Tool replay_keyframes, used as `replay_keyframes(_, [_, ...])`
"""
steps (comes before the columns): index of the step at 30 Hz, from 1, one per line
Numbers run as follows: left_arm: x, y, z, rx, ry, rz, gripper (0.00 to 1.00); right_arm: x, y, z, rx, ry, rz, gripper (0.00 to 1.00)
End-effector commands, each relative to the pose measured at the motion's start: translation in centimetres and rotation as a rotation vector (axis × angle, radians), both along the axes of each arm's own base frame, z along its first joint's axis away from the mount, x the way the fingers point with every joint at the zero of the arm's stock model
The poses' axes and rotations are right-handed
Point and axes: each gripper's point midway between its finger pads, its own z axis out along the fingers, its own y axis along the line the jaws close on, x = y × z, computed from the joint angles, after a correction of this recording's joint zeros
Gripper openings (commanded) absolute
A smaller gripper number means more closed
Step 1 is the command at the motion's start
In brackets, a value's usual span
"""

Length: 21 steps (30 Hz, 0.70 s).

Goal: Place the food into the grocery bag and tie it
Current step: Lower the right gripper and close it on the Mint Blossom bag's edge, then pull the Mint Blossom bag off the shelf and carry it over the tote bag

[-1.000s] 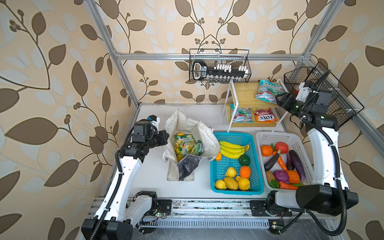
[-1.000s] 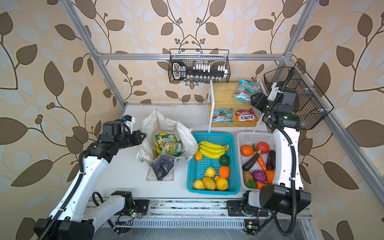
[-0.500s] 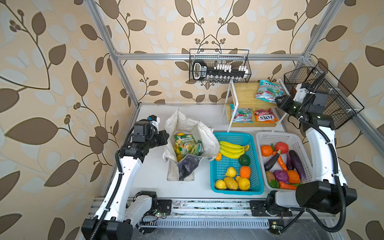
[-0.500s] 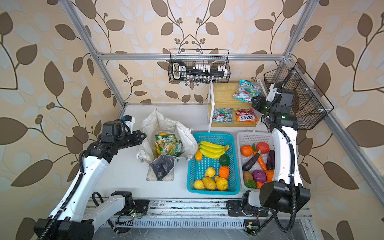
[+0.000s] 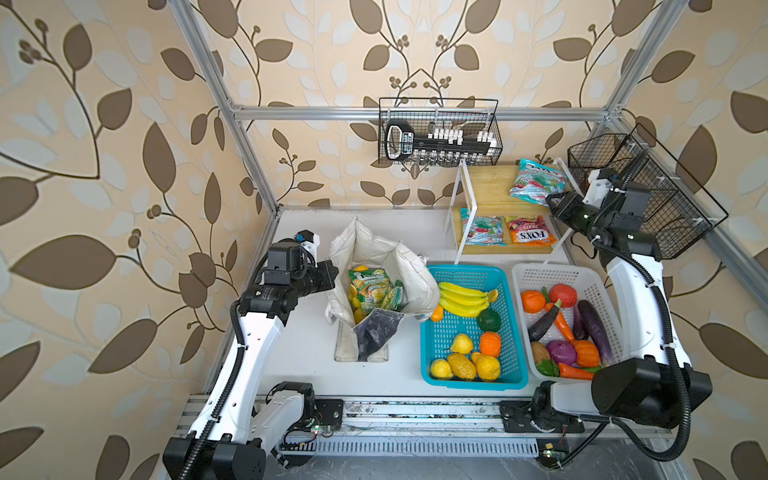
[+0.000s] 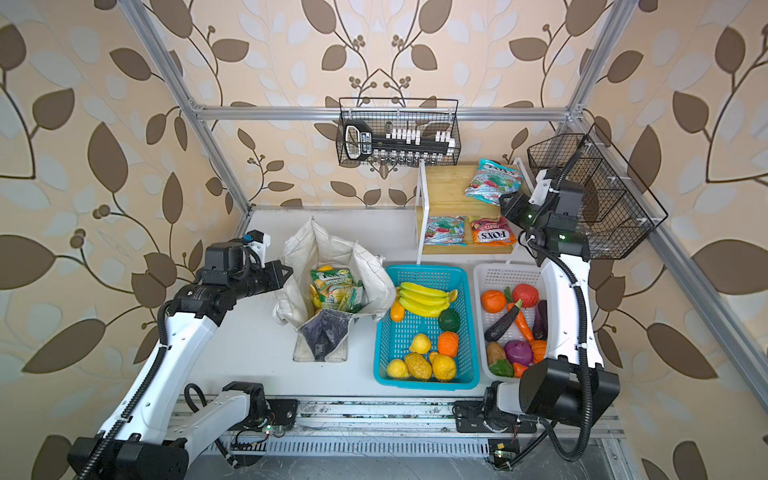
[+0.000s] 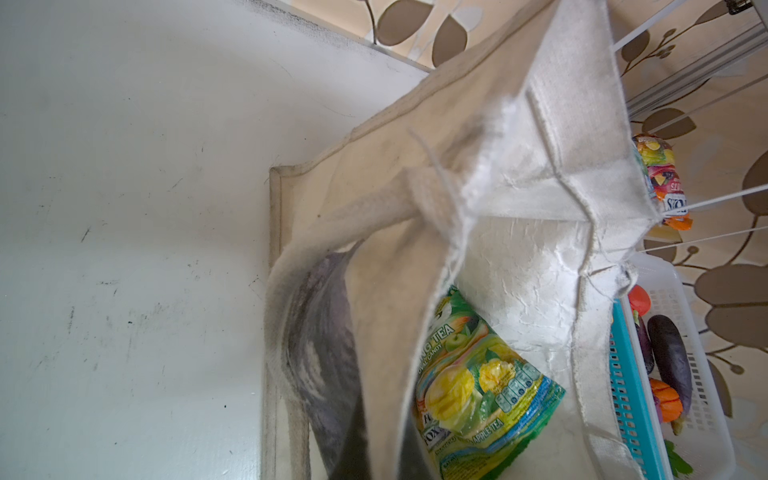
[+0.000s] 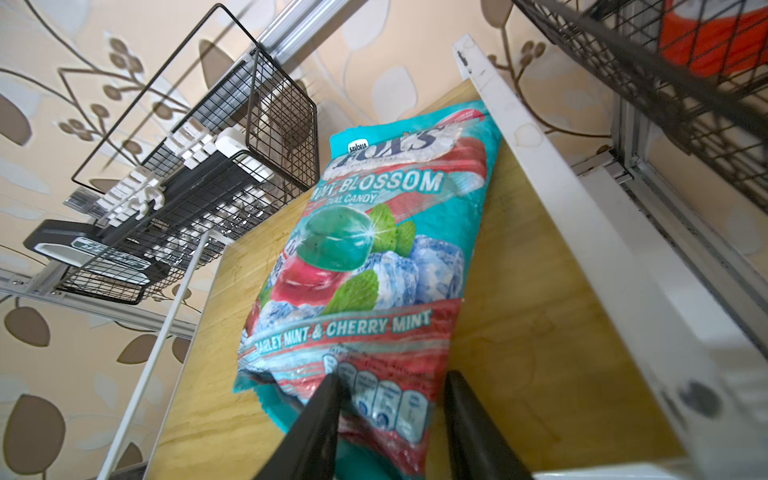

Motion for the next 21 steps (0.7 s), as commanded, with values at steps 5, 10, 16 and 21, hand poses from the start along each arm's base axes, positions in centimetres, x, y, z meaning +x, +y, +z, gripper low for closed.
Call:
replay_keyframes(5, [0.1,-0.1,1.8,-0.007,-0.058,-0.018,0.00,0.2,0.7,0.7,0.027,-0.041,0.027,0.28])
replay_keyframes(10, [0.0,0.0,2.0,-0.005,-0.063,-0.015,0.00,0.1,1.3,1.6,0.039,-0.060,0.054,0.00])
replay_keyframes(16, [0.0,-0.1,1.9,-0.007,-0.062,-0.018,0.00,-0.8,1.9,3.8,0.025,-0.103,0.059,0.00])
replay_keyframes(21, [0.1,-0.1,1.9,-0.006,-0.059,-0.018,0.00,-1.7,3.3,6.5,0.048,-0.157,0.108,0.00])
